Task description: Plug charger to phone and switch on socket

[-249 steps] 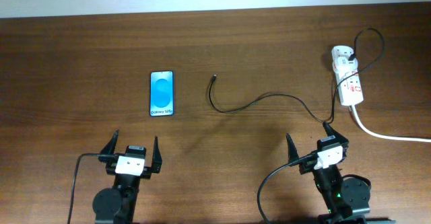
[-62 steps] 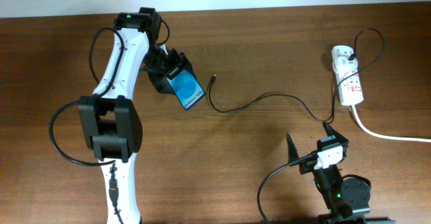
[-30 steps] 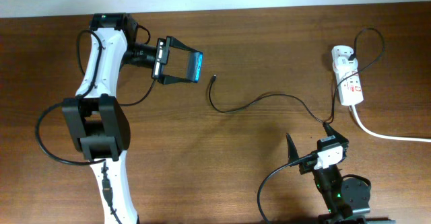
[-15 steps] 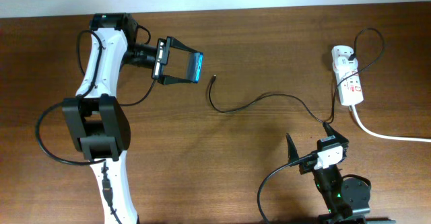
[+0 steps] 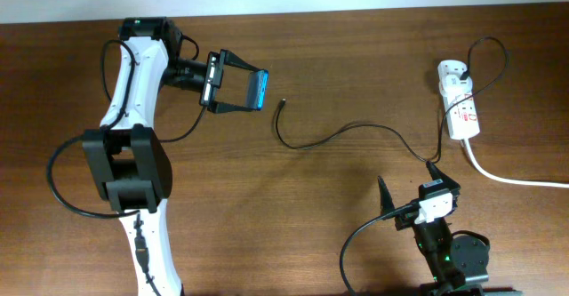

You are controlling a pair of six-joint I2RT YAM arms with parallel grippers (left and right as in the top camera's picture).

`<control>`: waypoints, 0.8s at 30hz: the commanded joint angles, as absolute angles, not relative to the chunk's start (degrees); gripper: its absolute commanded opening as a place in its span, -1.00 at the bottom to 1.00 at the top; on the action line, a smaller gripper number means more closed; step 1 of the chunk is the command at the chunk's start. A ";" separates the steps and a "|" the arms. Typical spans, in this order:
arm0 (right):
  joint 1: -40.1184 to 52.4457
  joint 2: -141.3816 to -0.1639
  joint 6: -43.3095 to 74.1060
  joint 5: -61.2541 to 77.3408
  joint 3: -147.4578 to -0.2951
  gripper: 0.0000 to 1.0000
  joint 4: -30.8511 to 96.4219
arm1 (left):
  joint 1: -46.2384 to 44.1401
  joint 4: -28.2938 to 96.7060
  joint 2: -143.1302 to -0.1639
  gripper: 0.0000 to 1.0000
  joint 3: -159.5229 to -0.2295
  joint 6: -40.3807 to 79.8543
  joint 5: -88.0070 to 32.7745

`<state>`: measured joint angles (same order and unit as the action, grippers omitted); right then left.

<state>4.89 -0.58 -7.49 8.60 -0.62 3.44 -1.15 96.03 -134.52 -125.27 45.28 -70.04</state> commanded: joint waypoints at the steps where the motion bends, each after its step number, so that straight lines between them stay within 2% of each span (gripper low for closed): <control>1: 5.23 -0.19 -6.94 8.84 -0.32 0.97 2.61 | -0.97 96.36 -134.13 -1.00 -126.80 45.82 -70.81; 9: 5.23 -0.25 3.25 11.81 -2.11 0.97 1.56 | -0.95 96.31 -134.13 -1.00 -126.80 45.82 -67.44; 14: 5.23 -3.20 3.49 12.43 -10.17 0.97 7.42 | -0.95 96.27 -134.13 -1.00 -126.80 45.82 -67.44; 17: 5.23 -10.46 3.49 12.91 -16.84 0.97 9.34 | -0.97 94.70 -134.13 -1.00 -126.82 47.44 -66.26; 20: 5.23 -21.43 3.46 12.88 -26.22 0.97 14.04 | -1.15 94.61 -134.13 -1.00 -126.80 54.30 -58.70; 24: 5.23 -38.09 3.49 13.91 -41.71 0.97 25.93 | -1.69 90.52 -134.13 -1.00 -126.82 61.60 -50.65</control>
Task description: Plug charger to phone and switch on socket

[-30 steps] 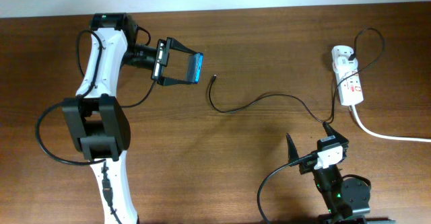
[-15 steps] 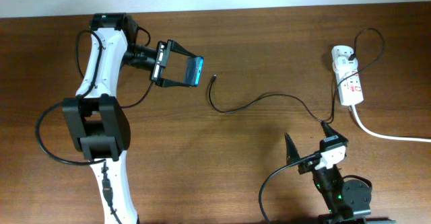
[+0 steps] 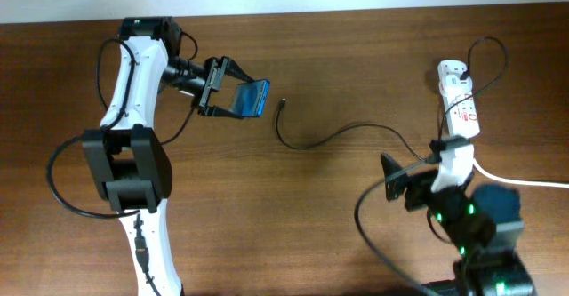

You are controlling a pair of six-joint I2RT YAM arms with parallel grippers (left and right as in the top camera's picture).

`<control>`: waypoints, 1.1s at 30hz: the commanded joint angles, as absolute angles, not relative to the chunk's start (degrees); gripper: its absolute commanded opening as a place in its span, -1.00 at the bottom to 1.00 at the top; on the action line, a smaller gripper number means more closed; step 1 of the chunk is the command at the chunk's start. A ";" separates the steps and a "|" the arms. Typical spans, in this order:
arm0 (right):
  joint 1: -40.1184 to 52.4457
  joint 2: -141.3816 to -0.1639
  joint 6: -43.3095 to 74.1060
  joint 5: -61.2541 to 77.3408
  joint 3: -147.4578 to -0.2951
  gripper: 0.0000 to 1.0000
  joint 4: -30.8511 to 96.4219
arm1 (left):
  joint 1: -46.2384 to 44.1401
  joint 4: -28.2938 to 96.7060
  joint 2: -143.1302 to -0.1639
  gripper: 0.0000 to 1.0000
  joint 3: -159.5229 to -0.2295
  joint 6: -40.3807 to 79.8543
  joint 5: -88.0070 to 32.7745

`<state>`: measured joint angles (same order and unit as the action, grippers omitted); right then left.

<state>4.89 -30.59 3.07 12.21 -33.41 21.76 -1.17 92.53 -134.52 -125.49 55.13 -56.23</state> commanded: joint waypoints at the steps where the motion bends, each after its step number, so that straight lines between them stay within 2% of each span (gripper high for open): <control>1: 5.23 -41.78 3.49 15.05 -45.23 0.97 28.58 | -1.93 89.69 -134.13 -1.00 -126.82 61.91 -48.97; 6: 5.23 -57.71 3.51 26.74 -59.61 0.97 37.12 | -4.84 85.93 -134.13 -1.00 -127.20 62.33 -40.38; 8: 5.23 -61.71 4.29 29.26 -60.10 0.97 35.44 | -6.70 85.95 -134.13 -1.00 -128.84 62.33 -36.05; 11: 5.23 -65.91 14.04 33.91 -60.07 0.97 29.91 | -9.56 86.37 -134.06 -1.00 -133.16 63.86 -29.85; 14: 5.26 -70.83 17.41 34.09 -60.07 1.00 28.18 | -12.36 88.77 -134.06 -1.00 -138.72 68.69 -23.59; 16: 5.72 -73.03 24.05 34.04 -60.07 0.72 26.20 | -13.19 88.88 -134.06 -1.00 -139.26 71.44 -23.09; 17: 6.42 -74.30 27.38 33.85 -60.07 0.67 24.71 | -13.63 89.08 -134.06 -1.00 -139.24 72.99 -23.09; 21: 10.46 -79.94 37.26 33.80 -60.07 0.52 15.35 | -16.05 88.53 -134.06 -1.00 -139.24 78.91 -23.09; 24: 13.65 -83.42 42.74 30.13 -60.07 0.46 12.86 | -16.88 88.55 -134.06 -1.00 -139.24 79.50 -23.73; 31: 19.64 -90.39 43.86 28.88 -60.07 0.43 5.96 | -18.24 89.21 -134.06 -1.00 -139.24 79.46 -24.62; 33: 20.73 -91.42 43.86 28.38 -60.07 0.31 3.57 | -19.29 89.17 -134.08 -1.00 -139.24 79.50 -24.60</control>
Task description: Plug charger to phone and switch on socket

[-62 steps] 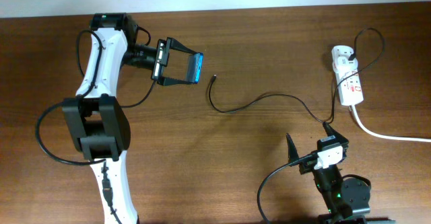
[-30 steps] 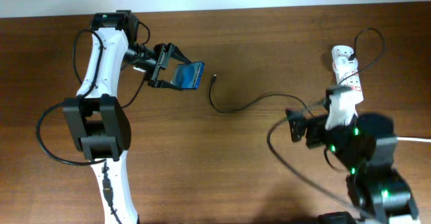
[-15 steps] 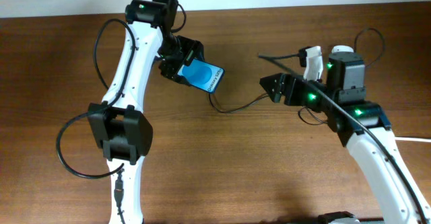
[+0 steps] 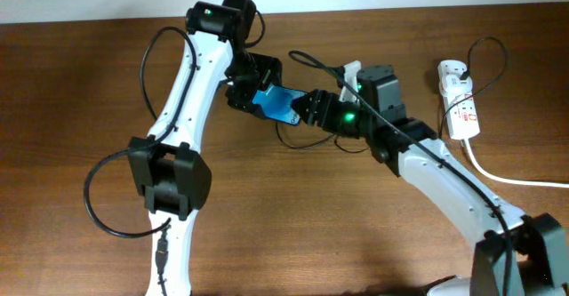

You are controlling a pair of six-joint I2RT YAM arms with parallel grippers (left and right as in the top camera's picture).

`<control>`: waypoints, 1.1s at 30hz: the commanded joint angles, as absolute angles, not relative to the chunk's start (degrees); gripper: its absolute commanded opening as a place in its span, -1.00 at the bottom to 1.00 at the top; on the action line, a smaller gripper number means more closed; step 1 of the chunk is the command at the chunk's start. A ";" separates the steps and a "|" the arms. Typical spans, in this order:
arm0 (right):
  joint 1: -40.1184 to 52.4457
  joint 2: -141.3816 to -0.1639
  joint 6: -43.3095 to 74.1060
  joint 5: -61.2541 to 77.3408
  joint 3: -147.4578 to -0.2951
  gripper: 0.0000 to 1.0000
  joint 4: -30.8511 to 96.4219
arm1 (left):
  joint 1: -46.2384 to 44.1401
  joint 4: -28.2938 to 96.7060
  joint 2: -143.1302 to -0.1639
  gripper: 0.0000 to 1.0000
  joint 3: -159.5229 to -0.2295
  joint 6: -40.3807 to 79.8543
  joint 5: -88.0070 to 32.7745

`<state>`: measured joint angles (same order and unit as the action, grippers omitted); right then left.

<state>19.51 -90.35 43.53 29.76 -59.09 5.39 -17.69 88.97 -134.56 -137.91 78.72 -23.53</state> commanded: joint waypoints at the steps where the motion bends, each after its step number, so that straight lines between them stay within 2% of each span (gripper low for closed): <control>1: 21.32 -92.03 44.03 27.53 -60.07 0.25 3.16 | -19.94 88.99 -134.08 -1.00 -139.24 79.50 -24.62; 5: 22.61 -94.17 45.19 26.04 -60.07 0.22 0.91 | -21.23 88.97 -134.08 -1.00 -139.24 79.50 -24.60; 15: 22.92 -95.26 46.00 25.87 -60.07 -0.21 0.60 | -21.39 88.97 -134.08 -1.00 -139.24 79.50 -24.62; 20: 22.92 -95.26 47.07 25.96 -60.07 -0.56 0.62 | -21.39 88.99 -134.08 -1.00 -139.24 79.50 -24.62; 23: 22.92 -95.26 47.07 26.33 -60.07 -0.92 0.62 | -21.39 88.99 -134.08 -1.00 -139.24 79.50 -24.62; 31: 20.82 -94.91 47.05 26.94 -60.07 -0.92 1.74 | -21.21 89.01 -134.08 -1.00 -139.24 79.48 -24.60; 33: 18.96 -94.19 46.96 26.96 -60.07 -0.92 3.42 | -21.21 88.99 -134.08 -0.95 -139.24 79.46 -24.60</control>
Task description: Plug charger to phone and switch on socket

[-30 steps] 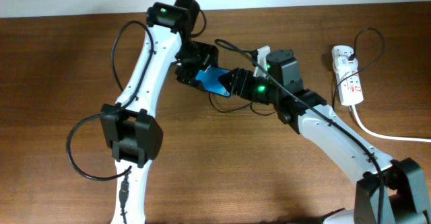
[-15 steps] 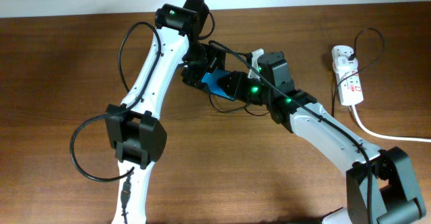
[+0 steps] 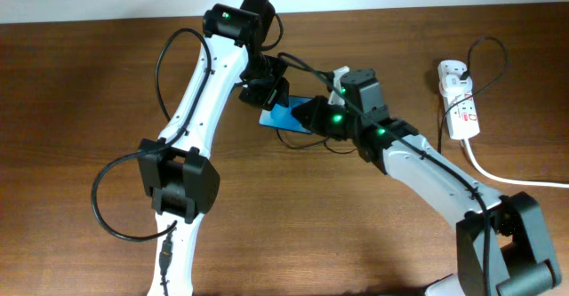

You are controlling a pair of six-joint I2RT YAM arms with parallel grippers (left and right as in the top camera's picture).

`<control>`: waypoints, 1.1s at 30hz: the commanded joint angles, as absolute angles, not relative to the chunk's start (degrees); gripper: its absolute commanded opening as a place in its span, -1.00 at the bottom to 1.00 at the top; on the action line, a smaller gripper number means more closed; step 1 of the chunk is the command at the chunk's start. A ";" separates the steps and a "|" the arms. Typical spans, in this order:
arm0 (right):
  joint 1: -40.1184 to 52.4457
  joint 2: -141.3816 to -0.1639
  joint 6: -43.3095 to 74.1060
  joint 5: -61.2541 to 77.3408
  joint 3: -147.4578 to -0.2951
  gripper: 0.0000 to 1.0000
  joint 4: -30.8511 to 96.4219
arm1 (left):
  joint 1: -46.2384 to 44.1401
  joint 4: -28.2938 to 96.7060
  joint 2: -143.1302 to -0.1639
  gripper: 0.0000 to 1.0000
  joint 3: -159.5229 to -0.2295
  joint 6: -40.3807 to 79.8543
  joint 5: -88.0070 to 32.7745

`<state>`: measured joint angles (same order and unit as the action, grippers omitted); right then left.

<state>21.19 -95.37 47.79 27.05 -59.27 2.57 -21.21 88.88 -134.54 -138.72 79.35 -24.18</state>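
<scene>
The blue phone [image 3: 284,117] is near the table's middle, tilted. My left gripper [image 3: 269,98] comes down on its upper left end and seems shut on it. The right gripper [image 3: 311,116] is pressed to the phone's right end; its fingers and the charger plug are hidden under the wrist. The black charger cable [image 3: 298,142] loops just below the phone and passes under the right arm. At the far right lies the white power strip [image 3: 459,100], with the cable's other end plugged into it.
A white mains lead [image 3: 507,179] runs from the power strip off the right edge. Both arms cross the middle of the table. Black arm cables [image 3: 107,216] hang at the left. The table's back edge meets a pale wall.
The phone, with both grippers at it, has shifted a little right and toward the front. The right gripper now sits tighter against the phone's right end.
At first my left gripper held the phone up at the back left, the plug end lay loose mid-table, and the right arm was folded at the front. The right arm then rose. Later both grippers met at the phone over the cable's end, where they remain.
</scene>
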 commanded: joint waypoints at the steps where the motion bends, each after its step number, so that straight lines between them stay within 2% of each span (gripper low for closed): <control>1: 17.96 -93.58 46.81 26.98 -60.07 -0.92 4.32 | -21.17 88.99 -134.08 -0.92 -139.24 79.35 -24.60; 4: 14.17 -90.19 45.87 26.96 -60.07 -0.92 6.74 | -21.06 84.86 -134.08 -0.46 -139.24 66.61 -24.95; 6: 12.08 -87.55 45.93 26.96 -60.07 -0.92 7.14 | -21.06 80.60 -134.08 0.12 -139.24 54.43 -29.21; 7: 10.70 -85.82 45.98 26.89 -60.07 -0.92 7.07 | -20.97 78.74 -134.08 0.56 -139.24 47.37 -33.06; 8: 9.63 -84.77 46.39 26.50 -60.07 -0.92 6.72 | -20.84 76.84 -134.08 0.77 -139.24 40.51 -36.95; 10: 6.85 -83.05 50.52 24.99 -60.07 -0.92 5.50 | -20.62 73.19 -134.08 0.89 -139.24 34.30 -42.06; 13: 4.73 -82.94 61.39 24.16 -60.07 -0.92 1.26 | -19.75 67.83 -134.08 0.92 -139.24 31.53 -50.37; 15: 4.97 -82.98 72.97 22.11 -60.07 -0.92 -2.15 | -18.61 63.37 -134.08 0.97 -139.24 31.62 -56.82; 17: 6.13 -82.98 86.80 19.16 -60.07 -0.92 -2.70 | -17.02 58.26 -134.08 0.96 -139.24 34.85 -62.63; 18: 6.90 -82.98 90.06 18.22 -60.07 -0.92 -3.01 | -16.49 56.93 -134.08 0.94 -139.24 37.43 -63.29; 21: 10.61 -82.98 92.27 12.08 -60.07 -0.92 -7.94 | -15.53 55.92 -134.08 0.79 -139.24 44.88 -63.26; 22: 12.51 -82.98 92.62 8.51 -60.07 -0.92 -9.56 | -15.49 55.94 -134.08 0.57 -139.24 47.77 -63.29; 24: 15.22 -82.98 97.14 4.38 -60.07 -0.92 -10.00 | -15.49 55.92 -134.08 0.34 -139.24 51.00 -63.55; 30: 19.70 -85.71 99.13 1.21 -60.07 -0.92 -14.41 | -15.55 51.99 -134.08 0.31 -139.24 52.07 -67.99; 33: 20.91 -86.61 104.42 0.78 -60.07 -0.92 -14.46 | -15.59 51.31 -134.08 0.25 -139.24 54.28 -67.75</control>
<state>19.59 -86.13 99.63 2.35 -59.09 -13.54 -15.46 52.14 -134.54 -138.67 51.86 -66.43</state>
